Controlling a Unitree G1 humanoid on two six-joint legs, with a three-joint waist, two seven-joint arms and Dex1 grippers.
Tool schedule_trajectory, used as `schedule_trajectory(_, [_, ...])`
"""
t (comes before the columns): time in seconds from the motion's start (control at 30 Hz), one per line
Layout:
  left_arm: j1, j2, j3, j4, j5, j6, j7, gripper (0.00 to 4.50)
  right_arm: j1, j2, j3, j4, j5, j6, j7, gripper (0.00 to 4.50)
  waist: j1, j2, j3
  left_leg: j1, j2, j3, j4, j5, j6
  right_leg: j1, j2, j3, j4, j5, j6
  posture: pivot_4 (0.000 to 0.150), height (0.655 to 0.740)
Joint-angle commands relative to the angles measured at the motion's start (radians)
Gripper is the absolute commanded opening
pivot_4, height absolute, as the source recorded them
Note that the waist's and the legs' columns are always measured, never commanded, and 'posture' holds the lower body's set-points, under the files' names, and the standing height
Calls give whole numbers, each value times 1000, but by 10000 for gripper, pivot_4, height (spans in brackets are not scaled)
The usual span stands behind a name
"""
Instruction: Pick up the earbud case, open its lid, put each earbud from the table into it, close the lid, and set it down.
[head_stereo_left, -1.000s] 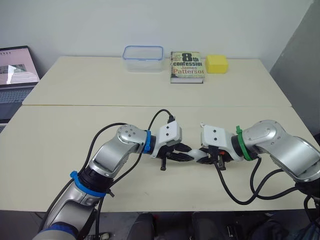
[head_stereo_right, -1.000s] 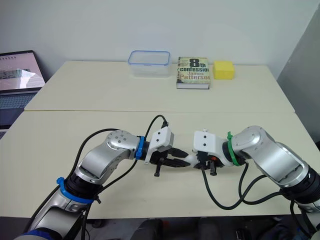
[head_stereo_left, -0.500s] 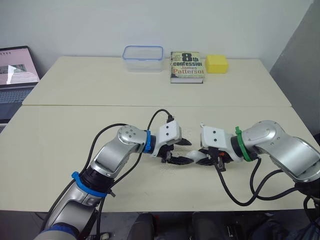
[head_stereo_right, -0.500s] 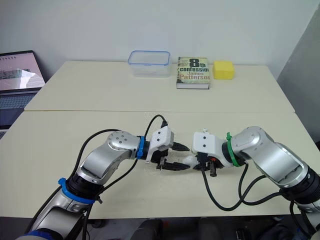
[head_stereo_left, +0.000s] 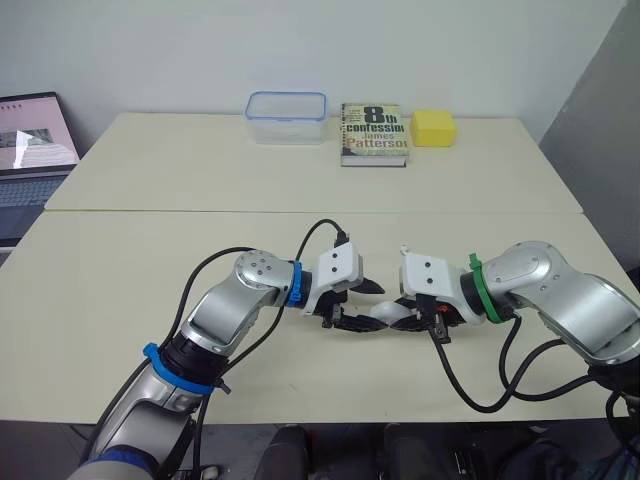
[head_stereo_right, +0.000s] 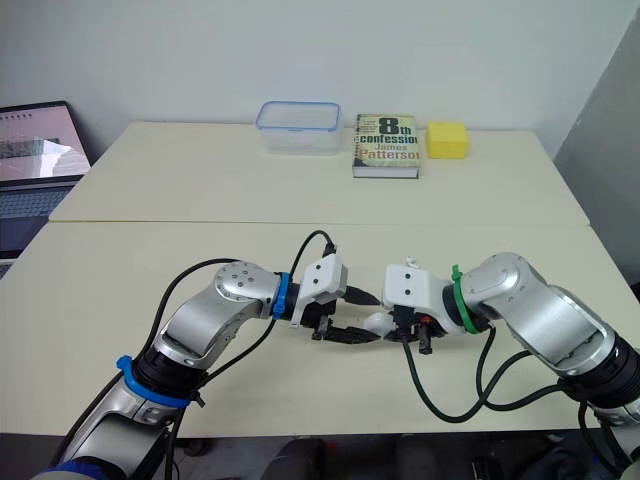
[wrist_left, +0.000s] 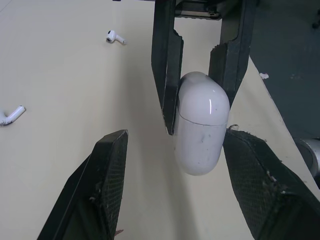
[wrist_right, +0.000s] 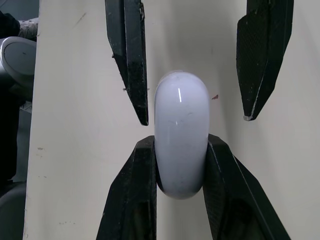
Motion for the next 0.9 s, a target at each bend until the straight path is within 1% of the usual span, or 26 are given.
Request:
schedule_trajectory(0.03, [-11,-3,10,-15,-19,2,-12,21442,-6,2,-20,-18,-1,-17,8,8178,0,0,0,0,0,0,1,0,0,0,0,0,2,0,0,1500,7400])
schedule_trajectory(0.17, [-5,-1,4,-21,-19,4,-20,8673,-10,8,-21,-18,0,-16,7,8178,0,0,0,1,0,0,1,0,0,0,0,0,4,0,0,1500,7400])
schedule_trajectory(0.2, [-3,-1,3,-24,-19,5,-20,7410,-10,10,-21,-17,0,-16,7,8178,0,0,0,2,0,0,1,0,0,0,0,0,4,0,0,1500,7400])
schedule_trajectory(0.47, [5,7,1,-3,-9,-13,-28,7429,-3,13,-18,-17,-5,-31,16,8178,0,0,0,2,0,0,1,0,0,0,0,0,5,0,0,1500,7400])
schedule_trajectory(0.5, [6,9,4,4,-7,-19,-31,7429,3,3,-16,-19,-8,-46,28,15543,0,0,0,2,0,0,1,0,0,0,0,0,5,0,0,1500,7400])
schedule_trajectory(0.53, [7,10,6,9,-6,-24,-32,7429,6,-5,-15,-20,-10,-57,38,18205,0,0,0,2,0,0,1,0,0,0,0,0,5,0,0,1500,7400])
schedule_trajectory(0.67, [29,18,42,37,-27,-58,-48,7429,32,-51,-37,-14,-38,-102,42,32336,0,0,0,2,0,0,1,0,0,0,0,0,5,0,0,1500,7400])
schedule_trajectory(0.73, [77,30,70,36,-54,-110,-78,7429,50,-83,-83,5,-44,-161,59,39313,0,0,0,2,0,0,1,0,0,0,0,1,5,0,0,1500,7400])
schedule_trajectory(0.8, [132,30,118,47,-92,-168,-103,7429,76,-122,-133,20,-44,-236,86,39375,0,0,0,3,0,0,1,0,0,0,0,1,5,0,0,1500,7400])
schedule_trajectory(0.9, [226,12,215,87,-135,-272,-89,7429,158,-142,-236,46,-36,-396,100,39375,0,0,0,3,1,1,1,0,0,0,-1,1,5,0,0,1500,7400])
